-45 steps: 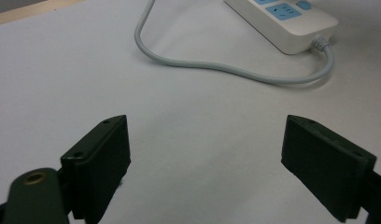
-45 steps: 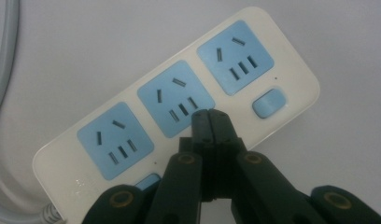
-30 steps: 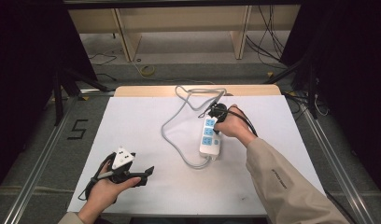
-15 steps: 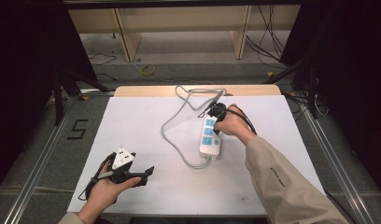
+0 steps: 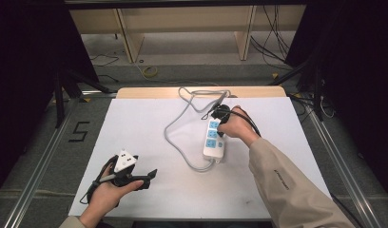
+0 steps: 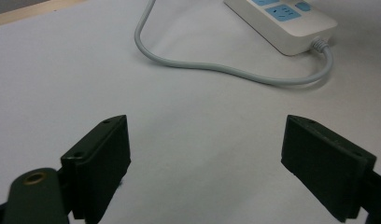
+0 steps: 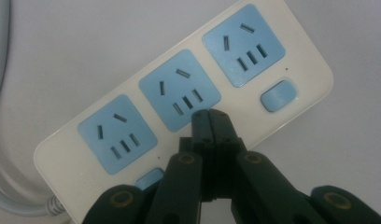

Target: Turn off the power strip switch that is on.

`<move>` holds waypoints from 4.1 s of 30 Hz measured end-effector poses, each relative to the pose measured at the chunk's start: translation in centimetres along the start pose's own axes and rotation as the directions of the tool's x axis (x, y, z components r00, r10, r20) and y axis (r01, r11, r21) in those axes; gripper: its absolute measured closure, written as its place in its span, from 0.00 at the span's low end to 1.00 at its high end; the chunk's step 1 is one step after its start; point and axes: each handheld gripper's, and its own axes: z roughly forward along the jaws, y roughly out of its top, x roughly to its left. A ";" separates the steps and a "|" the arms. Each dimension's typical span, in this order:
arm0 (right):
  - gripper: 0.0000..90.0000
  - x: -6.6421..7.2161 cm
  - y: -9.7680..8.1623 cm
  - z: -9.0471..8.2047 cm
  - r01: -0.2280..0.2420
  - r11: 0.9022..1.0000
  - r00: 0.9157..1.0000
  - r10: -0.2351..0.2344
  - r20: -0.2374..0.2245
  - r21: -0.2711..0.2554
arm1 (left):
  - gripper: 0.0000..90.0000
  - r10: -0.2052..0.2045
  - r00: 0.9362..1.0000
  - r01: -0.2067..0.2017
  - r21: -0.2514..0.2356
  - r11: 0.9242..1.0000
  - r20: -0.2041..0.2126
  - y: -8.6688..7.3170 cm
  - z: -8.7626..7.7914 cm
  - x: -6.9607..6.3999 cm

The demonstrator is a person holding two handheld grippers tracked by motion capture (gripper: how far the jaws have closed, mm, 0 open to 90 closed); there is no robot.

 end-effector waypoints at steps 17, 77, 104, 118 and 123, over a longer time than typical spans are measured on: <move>1.00 0.5 0.3 0.1 0.024 0.999 0.999 -0.025 0.031 0.029 | 0.17 -0.003 1.000 0.003 0.001 1.000 -0.001 0.0 0.1 0.0; 1.00 0.3 0.6 0.2 0.007 0.999 1.000 -0.008 0.026 0.044 | 0.17 0.001 1.000 -0.001 0.001 1.000 -0.001 0.0 0.0 0.0; 1.00 0.3 0.4 0.2 0.022 0.999 0.999 -0.023 0.030 0.026 | 0.17 0.007 1.000 -0.007 0.001 1.000 0.001 0.0 0.1 0.0; 1.00 0.3 0.4 0.2 0.016 1.000 0.999 -0.017 0.027 0.023 | 0.17 0.007 1.000 -0.007 0.004 1.000 0.000 0.1 0.1 0.0; 1.00 0.5 0.4 0.1 0.012 0.999 0.999 -0.013 0.033 0.030 | 0.17 0.007 1.000 -0.007 0.003 1.000 0.000 0.1 0.1 0.0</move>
